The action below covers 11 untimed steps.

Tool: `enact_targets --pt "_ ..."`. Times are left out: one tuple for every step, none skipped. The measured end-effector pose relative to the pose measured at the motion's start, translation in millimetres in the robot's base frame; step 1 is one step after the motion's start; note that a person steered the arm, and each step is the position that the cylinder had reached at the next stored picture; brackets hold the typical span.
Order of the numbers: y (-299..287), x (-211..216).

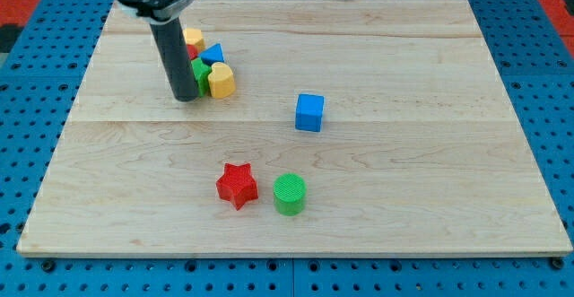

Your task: Place the yellow hexagon to the top center

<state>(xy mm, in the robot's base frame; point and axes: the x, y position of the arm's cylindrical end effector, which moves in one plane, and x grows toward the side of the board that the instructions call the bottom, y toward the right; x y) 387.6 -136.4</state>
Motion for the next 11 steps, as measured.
enact_targets --pt "-2.7 -25.1" --pt "-44.5 -41.3" --pt "-32.5 -85.0" --pt "-42.2 -117.6" --pt "-16.7 -131.6" --pt "58.3 -122.5" --pt "97.6 -134.2" --pt "52.8 -154.0" --pt "102.4 -176.8" --pt "186.3 -172.8" --pt "192.4 -177.1"
